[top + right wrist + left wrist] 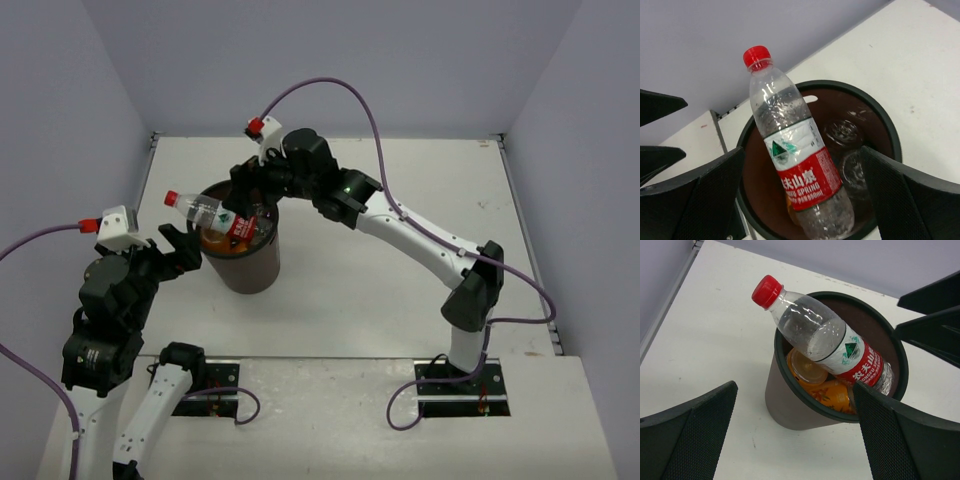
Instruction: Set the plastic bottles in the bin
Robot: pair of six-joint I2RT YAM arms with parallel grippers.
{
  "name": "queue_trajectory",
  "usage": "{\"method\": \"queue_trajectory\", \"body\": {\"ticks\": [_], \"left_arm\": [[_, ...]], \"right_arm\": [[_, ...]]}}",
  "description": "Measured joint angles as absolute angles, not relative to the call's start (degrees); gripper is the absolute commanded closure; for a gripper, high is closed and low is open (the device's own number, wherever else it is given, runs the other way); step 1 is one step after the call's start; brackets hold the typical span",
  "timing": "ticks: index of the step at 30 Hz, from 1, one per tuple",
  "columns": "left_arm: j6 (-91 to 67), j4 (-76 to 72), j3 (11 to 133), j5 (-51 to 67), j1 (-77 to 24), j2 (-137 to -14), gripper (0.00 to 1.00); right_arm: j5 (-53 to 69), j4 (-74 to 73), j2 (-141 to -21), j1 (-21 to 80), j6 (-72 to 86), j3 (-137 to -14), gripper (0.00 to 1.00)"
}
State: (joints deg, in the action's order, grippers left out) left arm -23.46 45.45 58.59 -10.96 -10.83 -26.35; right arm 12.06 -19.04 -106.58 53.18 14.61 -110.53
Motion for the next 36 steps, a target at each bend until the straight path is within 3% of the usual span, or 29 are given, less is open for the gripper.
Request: {"method": "queue_trajectory", "body": {"ticks": [5, 11, 21, 36], "left_arm": [[-23.67, 45.43, 58.59, -11.32, -10.83, -26.32, 0.00], [-25.06, 44.58, 57.89, -11.83, -10.83, -26.05, 0.00], [-27.84, 43.37, 52.29, -14.41, -10.83, -25.69, 0.00], [-29.01, 43.40, 49.60, -15.06, -10.83, -25.85, 0.00]], "right_arm": [[7.00, -18.37, -94.41, 48.64, 18.62, -100.23, 0.01], [-4.19, -16.17, -72.45, 36.78, 23.50, -77.95, 0.01], [-23.11, -20.28, -43.87, 37.39, 32.66, -41.19, 0.01], [-30.84, -33.16, -34.61, 37.36, 44.83, -40.53, 0.01]]}}
